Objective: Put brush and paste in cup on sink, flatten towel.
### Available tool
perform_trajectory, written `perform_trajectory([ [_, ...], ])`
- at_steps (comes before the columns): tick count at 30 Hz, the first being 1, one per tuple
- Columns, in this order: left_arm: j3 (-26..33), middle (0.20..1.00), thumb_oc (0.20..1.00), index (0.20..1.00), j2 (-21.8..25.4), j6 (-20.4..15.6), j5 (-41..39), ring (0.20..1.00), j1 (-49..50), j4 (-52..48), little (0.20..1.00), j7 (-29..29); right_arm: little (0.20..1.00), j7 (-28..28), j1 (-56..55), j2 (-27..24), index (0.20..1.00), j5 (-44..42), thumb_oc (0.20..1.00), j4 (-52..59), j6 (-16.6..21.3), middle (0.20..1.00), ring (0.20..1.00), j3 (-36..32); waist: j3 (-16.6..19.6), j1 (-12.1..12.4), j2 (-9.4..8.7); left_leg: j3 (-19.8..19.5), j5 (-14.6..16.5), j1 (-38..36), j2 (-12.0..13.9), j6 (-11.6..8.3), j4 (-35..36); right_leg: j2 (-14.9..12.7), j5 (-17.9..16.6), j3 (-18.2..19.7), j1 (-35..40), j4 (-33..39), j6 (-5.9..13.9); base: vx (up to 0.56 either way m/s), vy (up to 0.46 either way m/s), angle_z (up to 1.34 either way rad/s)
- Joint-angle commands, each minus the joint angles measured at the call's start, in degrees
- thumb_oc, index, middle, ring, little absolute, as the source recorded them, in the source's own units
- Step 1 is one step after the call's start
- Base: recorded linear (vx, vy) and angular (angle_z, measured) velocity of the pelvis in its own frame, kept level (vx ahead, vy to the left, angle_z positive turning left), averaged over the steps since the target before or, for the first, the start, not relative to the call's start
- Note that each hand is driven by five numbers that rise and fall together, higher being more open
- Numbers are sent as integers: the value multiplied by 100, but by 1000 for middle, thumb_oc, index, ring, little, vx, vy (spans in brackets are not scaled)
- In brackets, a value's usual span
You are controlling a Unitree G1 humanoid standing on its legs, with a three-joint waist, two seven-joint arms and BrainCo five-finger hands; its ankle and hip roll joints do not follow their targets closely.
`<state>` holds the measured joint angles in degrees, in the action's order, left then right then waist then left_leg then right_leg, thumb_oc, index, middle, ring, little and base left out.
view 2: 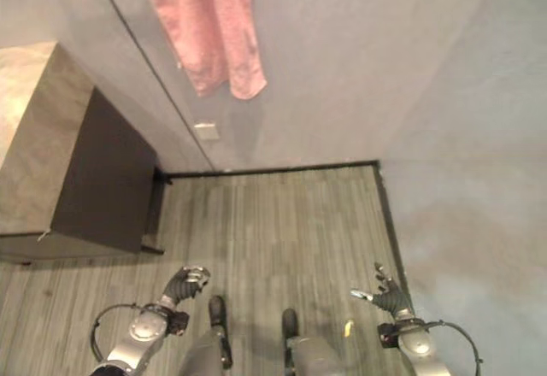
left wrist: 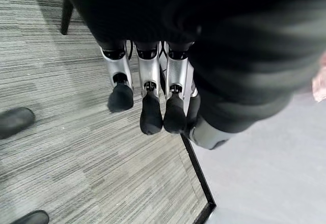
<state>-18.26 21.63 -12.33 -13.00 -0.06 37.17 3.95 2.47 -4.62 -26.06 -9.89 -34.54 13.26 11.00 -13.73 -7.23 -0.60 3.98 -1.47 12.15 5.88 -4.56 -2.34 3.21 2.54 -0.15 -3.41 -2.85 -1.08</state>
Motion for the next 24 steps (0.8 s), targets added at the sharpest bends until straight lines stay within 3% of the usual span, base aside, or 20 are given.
perform_trajectory([
  [1,167,200,200,200,176,-293,-109,200,15,-374,200,40,1000,91,-180,-86,1000,99,1000,457,154,1000,1000,11,279,51,-181,348,-57,104,-293,262,-507,-911,21,189,-171,-682,851,182,266,-61],
  [5,132,200,200,200,252,-314,-62,200,-7,-425,200,12,1000,43,-89,-21,1000,98,1000,459,171,1000,1000,64,290,34,-162,599,280,65,-507,431,-719,-1119,-191,346,-291,-852,986,143,231,-50],
  [11,152,200,200,200,329,-333,-71,200,-30,-453,200,53,1000,23,-17,43,1000,204,1000,348,151,1000,1000,208,331,36,-206,763,507,-86,-608,540,-737,-1234,-620,378,-373,-921,1107,94,129,-14],
  [17,117,200,200,200,350,-314,-45,200,9,-451,200,26,1000,15,-29,71,1000,230,1000,316,144,1000,1000,229,388,14,-262,787,547,-195,-662,584,-653,-1273,-893,411,-364,-965,1160,55,64,-3],
  [24,147,200,200,200,396,-268,-12,200,177,-531,200,-14,1000,56,-79,175,1000,222,1000,208,140,1000,1000,206,428,2,-274,718,415,-493,-713,681,-179,-1317,-1462,389,-514,-1607,1212,35,75,-1],
])
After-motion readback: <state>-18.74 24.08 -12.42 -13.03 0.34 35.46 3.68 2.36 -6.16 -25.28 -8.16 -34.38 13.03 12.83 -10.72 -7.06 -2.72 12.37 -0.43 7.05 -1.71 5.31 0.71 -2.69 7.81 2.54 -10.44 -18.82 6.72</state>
